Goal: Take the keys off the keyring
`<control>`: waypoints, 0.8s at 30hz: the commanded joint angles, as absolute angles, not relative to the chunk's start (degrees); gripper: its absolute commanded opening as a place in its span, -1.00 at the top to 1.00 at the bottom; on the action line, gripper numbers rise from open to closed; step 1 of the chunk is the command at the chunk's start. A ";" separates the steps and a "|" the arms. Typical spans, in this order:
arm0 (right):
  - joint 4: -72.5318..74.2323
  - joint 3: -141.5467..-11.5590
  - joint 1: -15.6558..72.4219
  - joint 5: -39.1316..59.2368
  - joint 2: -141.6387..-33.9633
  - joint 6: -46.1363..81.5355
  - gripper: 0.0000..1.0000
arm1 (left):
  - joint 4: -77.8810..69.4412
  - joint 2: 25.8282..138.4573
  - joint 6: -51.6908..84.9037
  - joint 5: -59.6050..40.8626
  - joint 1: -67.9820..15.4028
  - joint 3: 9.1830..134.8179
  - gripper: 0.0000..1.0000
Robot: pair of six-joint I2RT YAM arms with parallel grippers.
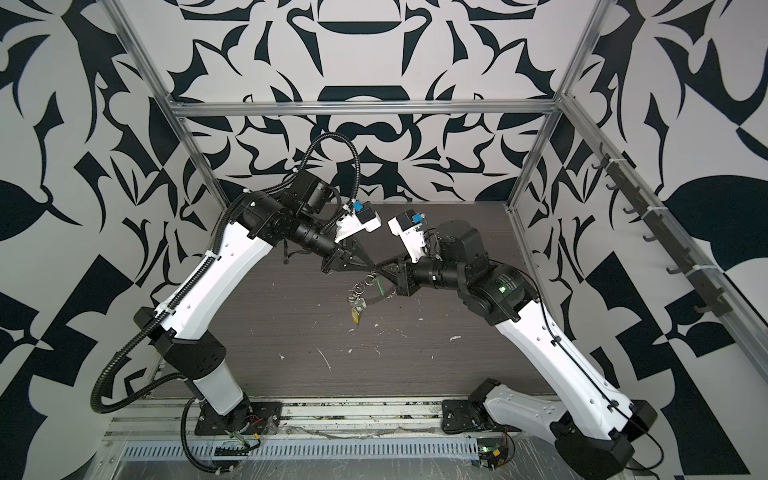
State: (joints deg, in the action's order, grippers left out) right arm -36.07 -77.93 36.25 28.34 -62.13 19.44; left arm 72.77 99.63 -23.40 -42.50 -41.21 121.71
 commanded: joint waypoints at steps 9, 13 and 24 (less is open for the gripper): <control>-29.57 -78.92 36.21 26.66 -62.09 19.63 1.00 | 76.50 99.00 -22.49 -48.44 -41.92 121.52 1.00; -30.66 -79.36 36.25 25.70 -62.92 19.68 1.00 | 74.16 98.06 -20.51 -45.00 -41.92 120.01 1.00; -30.45 -79.28 36.21 25.21 -64.10 20.48 0.77 | 69.20 97.03 -15.33 -36.04 -41.92 117.87 1.00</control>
State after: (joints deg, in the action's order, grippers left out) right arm -36.64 -77.93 36.21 25.65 -64.73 19.68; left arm 70.24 98.85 -17.58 -37.78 -41.08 118.56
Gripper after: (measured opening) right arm 0.107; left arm 0.040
